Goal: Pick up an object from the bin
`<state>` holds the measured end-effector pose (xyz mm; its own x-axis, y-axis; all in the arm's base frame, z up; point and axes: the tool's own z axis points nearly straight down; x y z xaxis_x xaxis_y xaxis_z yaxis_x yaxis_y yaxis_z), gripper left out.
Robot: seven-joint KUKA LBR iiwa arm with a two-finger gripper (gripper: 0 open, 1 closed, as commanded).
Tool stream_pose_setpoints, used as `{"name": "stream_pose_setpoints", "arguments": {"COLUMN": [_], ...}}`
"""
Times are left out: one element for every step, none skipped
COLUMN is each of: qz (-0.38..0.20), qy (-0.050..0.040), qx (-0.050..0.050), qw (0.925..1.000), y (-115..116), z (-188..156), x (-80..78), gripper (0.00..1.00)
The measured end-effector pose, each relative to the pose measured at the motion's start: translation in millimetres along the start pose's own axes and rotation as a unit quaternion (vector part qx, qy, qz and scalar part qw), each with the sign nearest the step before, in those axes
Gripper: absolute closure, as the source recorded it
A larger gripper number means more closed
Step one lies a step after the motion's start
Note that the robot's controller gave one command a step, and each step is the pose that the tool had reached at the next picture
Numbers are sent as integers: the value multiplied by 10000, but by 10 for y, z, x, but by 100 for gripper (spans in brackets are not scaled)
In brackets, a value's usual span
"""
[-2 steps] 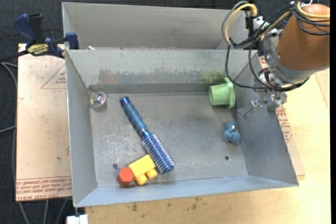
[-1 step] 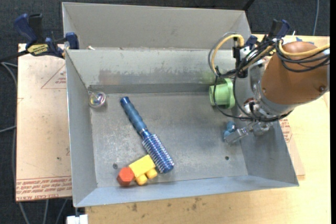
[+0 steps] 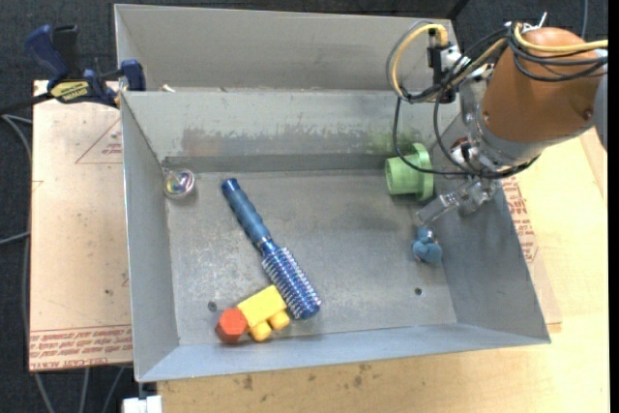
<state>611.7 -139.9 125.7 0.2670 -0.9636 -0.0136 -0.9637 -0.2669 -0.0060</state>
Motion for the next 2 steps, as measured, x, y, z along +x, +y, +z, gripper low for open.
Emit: {"name": "stream_pose_setpoints", "arguments": {"qz": [-1612,-2101], "qy": [-1,20], "qx": [45,-16], "qw": [9869,9777], "y": [368,267], "z": [395,552], "x": [-301,-444], "gripper": [0,0]}}
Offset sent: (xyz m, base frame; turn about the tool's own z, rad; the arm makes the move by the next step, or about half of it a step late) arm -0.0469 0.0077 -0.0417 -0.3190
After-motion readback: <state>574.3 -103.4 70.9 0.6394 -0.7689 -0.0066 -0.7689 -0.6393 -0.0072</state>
